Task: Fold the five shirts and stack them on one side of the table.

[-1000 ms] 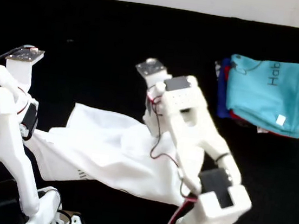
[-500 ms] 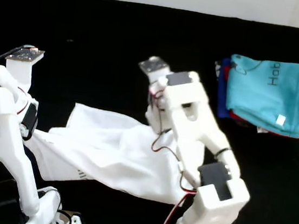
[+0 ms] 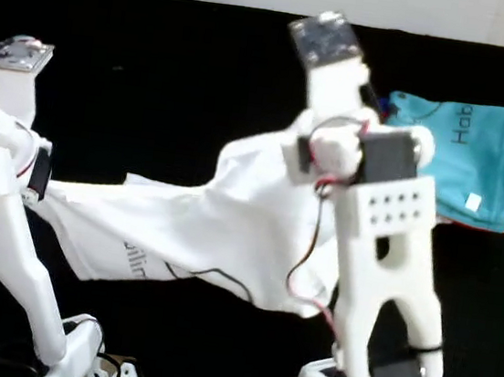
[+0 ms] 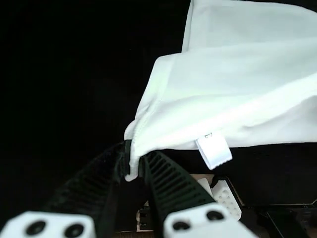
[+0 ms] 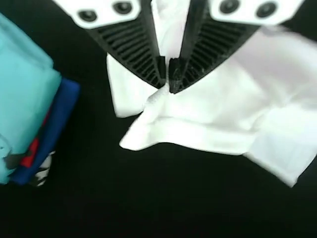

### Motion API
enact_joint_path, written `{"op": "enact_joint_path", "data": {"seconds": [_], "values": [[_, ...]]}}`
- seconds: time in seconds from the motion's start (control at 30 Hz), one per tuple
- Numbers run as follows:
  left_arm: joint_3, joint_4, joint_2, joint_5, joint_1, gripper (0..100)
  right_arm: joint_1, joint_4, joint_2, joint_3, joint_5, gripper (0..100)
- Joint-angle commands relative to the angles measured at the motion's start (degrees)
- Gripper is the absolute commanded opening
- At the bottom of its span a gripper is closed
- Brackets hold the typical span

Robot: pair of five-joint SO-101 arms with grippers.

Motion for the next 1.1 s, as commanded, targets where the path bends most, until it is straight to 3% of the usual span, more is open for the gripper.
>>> {"op": "enact_joint_path", "data": {"seconds": [0.0, 0.33, 0.4, 0.53, 0.6, 0.8, 1.07], "values": [[-2.3, 1.1, -0.8, 0.5, -0.3, 1, -5.6, 7.3, -5.8, -1.9, -1.0, 0.6], [6.8, 1.1, -0.4, -6.3, -4.2, 1, -18.4, 6.8, -22.3, 32.7, -0.5, 1.2], [7.2, 1.1, -0.3, -6.5, -3.9, 1, -21.1, 7.0, -24.1, 35.1, 0.9, 6.0], [7.3, 0.7, -0.3, -6.5, -3.8, 1, -22.2, 7.0, -28.2, 34.5, 1.1, 24.9], [7.3, 0.2, -0.3, -6.5, -4.1, 1, -21.8, 7.0, -30.3, 31.8, 1.1, 26.9], [7.3, 0.2, -0.3, -6.5, -4.1, 1, -13.4, 4.4, -29.7, 30.5, 1.1, 26.9], [7.3, 0.4, -0.3, -6.3, -4.2, 1, 5.8, -13.6, -16.3, 44.1, 1.1, 27.3]]}}
